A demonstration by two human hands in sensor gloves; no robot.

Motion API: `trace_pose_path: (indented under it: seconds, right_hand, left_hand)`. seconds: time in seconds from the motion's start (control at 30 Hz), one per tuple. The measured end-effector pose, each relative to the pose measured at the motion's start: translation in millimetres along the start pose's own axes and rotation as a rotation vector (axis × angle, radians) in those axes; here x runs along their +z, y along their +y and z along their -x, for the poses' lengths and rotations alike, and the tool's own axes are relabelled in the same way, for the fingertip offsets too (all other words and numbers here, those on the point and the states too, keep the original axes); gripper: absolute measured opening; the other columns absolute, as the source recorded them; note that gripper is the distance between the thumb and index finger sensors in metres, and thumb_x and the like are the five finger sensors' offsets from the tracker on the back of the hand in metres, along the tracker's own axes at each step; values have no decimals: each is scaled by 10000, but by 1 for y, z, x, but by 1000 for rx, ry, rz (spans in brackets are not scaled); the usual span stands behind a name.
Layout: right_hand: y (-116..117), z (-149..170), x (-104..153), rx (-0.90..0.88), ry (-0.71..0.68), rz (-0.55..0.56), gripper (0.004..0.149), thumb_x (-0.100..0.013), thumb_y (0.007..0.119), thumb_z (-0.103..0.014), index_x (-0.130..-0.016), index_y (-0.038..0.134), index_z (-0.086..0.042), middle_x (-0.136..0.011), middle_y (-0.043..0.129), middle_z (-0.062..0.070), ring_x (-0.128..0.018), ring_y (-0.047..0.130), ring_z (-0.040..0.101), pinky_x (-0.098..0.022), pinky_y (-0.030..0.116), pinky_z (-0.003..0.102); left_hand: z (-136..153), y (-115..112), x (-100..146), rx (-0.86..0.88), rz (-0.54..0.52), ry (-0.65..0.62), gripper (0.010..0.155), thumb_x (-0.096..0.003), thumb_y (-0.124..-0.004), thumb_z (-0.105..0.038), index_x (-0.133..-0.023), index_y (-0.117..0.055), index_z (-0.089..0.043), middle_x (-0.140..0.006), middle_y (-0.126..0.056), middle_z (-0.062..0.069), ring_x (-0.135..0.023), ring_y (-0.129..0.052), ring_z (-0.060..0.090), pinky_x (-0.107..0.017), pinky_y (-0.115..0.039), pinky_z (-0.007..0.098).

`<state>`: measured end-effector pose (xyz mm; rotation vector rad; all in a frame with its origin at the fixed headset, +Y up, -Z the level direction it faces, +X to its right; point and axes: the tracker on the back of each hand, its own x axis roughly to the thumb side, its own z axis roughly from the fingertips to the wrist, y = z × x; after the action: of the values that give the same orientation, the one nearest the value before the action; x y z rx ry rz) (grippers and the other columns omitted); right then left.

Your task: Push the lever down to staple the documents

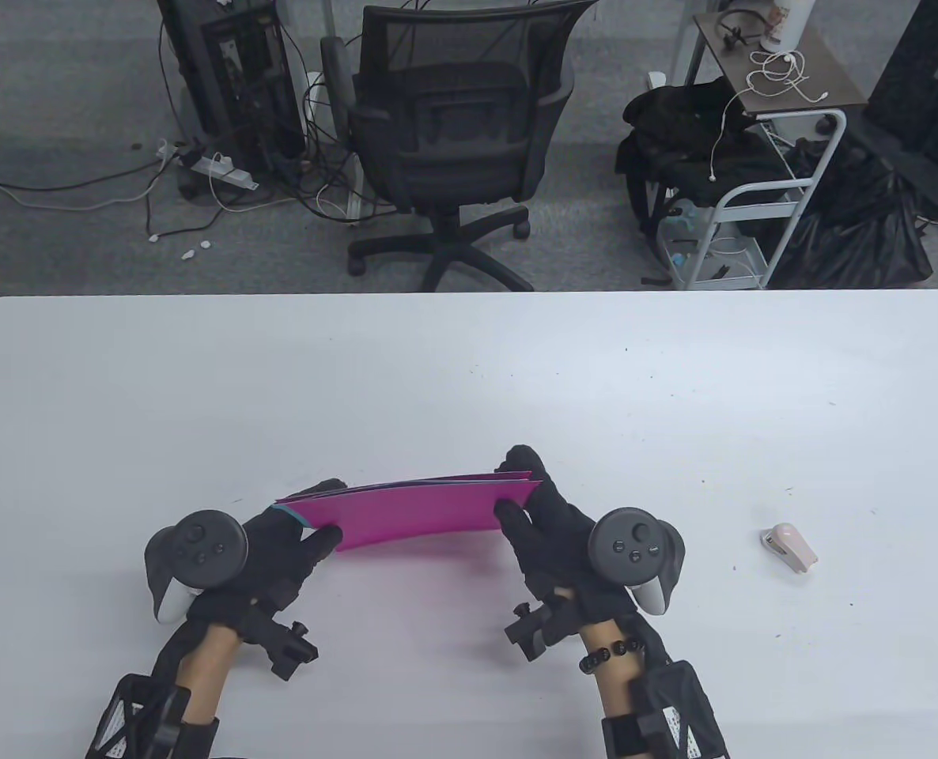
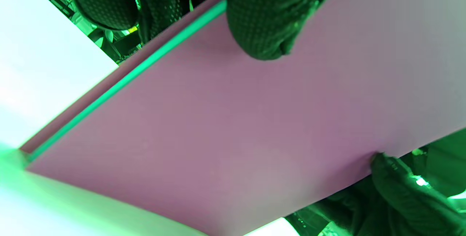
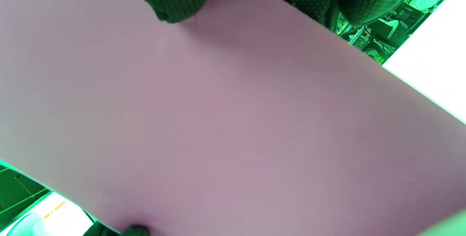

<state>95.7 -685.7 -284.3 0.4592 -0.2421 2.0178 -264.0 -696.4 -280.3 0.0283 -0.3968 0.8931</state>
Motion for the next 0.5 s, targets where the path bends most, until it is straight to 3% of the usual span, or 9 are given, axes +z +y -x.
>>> trace_pose_path:
  seconds: [0.13, 0.23, 0.5]
  right_hand:
    - [1, 3, 0, -1, 18, -13, 671, -561, 691, -296, -1083, 407, 16, -1016, 650, 308, -871, 789, 543, -635, 677, 673]
    - [4, 1, 0, 13, 18, -2, 629, -562, 682, -287, -1075, 458, 1, -1002, 685, 295, -861, 801, 542, -631, 681, 674]
    - [8, -12, -1, 67, -35, 20, 493, -559, 674, -279, -1001, 630, -66, -932, 797, 231, -824, 858, 501, -613, 721, 652]
  left_hand:
    - [1, 0, 0, 96, 8, -8, 696, -555, -834, -285, -1149, -502, -145, -1161, -682, 162, -1047, -709, 485, -742, -589, 698]
    - [-3, -3, -1, 176, 51, -37, 617, -580, -770, -282, -1139, -533, -169, -1174, -665, 154, -1073, -655, 500, -752, -550, 693]
    - [-11, -2, 0, 216, 10, -38, 456, -590, -709, -244, -1043, -684, -201, -1080, -804, 106, -1034, -740, 462, -745, -576, 678]
